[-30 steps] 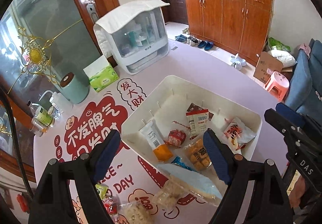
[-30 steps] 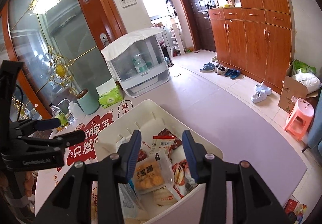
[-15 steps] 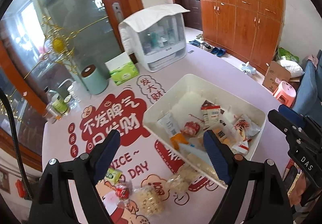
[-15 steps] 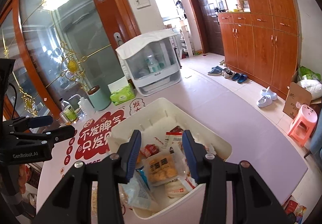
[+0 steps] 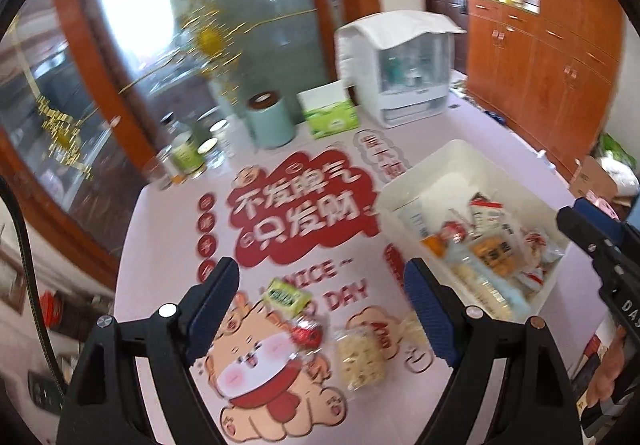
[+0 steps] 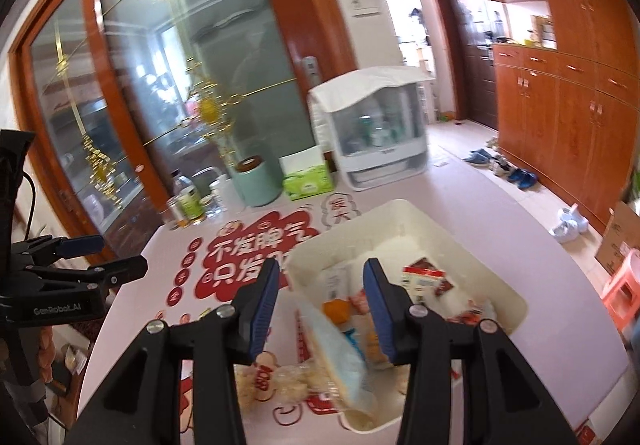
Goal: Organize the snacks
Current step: 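Reach the left tool toward the red candy while the right tool grasps a clear puffed-snack bag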
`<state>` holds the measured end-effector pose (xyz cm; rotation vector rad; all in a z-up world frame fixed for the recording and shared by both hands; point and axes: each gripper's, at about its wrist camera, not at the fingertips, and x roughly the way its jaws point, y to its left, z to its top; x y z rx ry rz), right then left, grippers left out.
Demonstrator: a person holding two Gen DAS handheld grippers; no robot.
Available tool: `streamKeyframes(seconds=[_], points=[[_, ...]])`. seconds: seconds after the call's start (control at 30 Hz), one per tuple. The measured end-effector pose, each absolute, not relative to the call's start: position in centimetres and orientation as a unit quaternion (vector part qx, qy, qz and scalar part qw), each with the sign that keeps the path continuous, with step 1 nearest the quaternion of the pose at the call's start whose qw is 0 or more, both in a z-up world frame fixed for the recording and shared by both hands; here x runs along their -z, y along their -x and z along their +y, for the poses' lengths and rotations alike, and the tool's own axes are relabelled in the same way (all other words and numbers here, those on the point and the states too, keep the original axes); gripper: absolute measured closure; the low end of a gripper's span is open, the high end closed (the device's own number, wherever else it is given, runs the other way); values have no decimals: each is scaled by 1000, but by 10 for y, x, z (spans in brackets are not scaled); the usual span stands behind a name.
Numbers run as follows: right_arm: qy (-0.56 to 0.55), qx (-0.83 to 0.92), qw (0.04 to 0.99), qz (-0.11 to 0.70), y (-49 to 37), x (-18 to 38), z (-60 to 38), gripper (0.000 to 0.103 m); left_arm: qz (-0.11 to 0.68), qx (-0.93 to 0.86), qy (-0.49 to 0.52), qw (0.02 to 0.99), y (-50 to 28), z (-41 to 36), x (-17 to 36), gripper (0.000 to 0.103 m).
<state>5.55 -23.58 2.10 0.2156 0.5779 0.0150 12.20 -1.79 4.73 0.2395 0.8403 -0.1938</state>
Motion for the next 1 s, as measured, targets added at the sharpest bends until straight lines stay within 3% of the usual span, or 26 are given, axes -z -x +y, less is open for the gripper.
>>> streamKeyframes(seconds=[0.53,1.0], points=[[-66,-97,925,362,-94,18,-163,59,508,53,-78,856,-136,60,51,19],[-75,-147,829,534,-126,145,-98,59,584,116,-101,797,-177,60,146,19]])
